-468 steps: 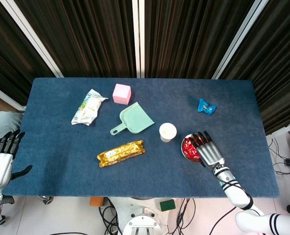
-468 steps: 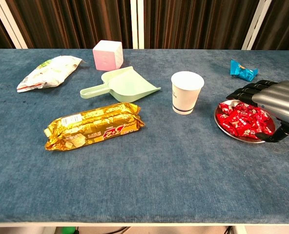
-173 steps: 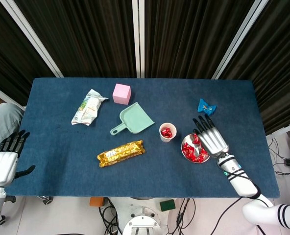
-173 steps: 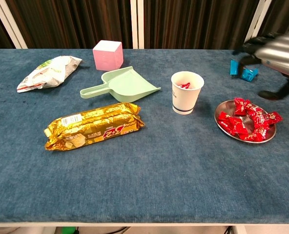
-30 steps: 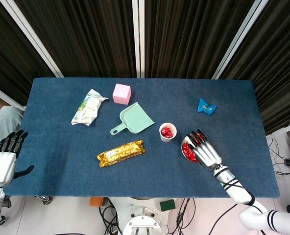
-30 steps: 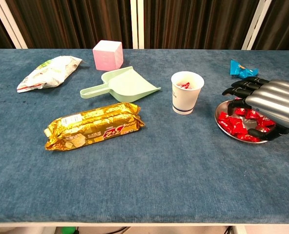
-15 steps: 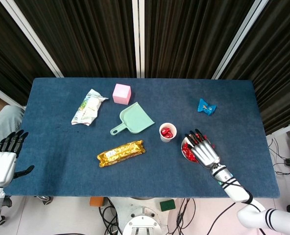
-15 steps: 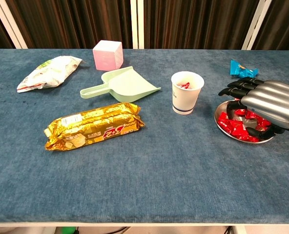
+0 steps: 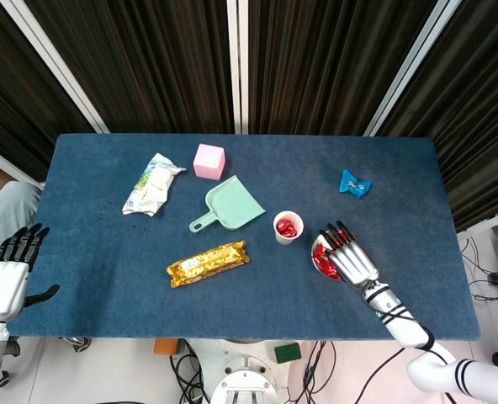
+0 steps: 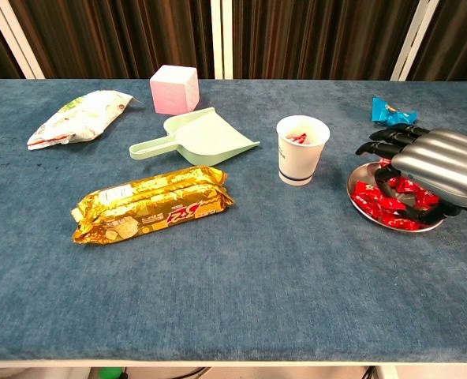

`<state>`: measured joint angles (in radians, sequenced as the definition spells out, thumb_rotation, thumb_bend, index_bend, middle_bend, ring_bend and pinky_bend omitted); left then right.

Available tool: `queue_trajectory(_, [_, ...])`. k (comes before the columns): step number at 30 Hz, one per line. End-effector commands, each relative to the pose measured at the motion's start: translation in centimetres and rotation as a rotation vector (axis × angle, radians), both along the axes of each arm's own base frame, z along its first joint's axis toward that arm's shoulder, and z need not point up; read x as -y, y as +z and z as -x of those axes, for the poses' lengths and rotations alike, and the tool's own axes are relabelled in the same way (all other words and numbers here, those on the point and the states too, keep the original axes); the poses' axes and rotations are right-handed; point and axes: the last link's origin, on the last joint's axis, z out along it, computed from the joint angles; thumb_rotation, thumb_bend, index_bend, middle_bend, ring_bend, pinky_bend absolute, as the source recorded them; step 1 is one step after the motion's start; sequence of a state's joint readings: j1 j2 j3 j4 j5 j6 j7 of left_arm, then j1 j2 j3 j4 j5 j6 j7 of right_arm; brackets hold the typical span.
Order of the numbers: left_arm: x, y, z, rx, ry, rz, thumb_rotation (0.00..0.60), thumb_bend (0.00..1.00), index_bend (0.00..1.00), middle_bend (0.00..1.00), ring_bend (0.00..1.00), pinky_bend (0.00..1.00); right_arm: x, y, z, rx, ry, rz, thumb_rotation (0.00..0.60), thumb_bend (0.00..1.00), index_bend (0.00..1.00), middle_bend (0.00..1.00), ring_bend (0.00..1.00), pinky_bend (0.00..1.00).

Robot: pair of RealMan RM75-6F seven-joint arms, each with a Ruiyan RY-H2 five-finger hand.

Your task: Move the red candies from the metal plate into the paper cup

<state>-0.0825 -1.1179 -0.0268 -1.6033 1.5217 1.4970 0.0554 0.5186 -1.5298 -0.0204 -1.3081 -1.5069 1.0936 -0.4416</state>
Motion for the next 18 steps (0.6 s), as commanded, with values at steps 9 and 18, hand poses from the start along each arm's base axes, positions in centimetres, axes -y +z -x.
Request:
queue_trajectory(9, [0.0,0.0,0.0,0.0,0.0,0.0,0.6,0.1,0.07,0.05,0.01,0.14,0.7,2.8,-0.9,0.076,0.019,0.079,0.6,0.46,0.63,0.09,0.0,0.0])
queue_trajectory(18, [0.0,-0.2,-0.1,-0.003,-0.003,0.006,0.6,0.1,0.07,0.05,0.01,0.14,4.2,4.5,-7.4,0.137,0.124,0.142,0.6,0.46,0.64,0.09,0.0,0.0])
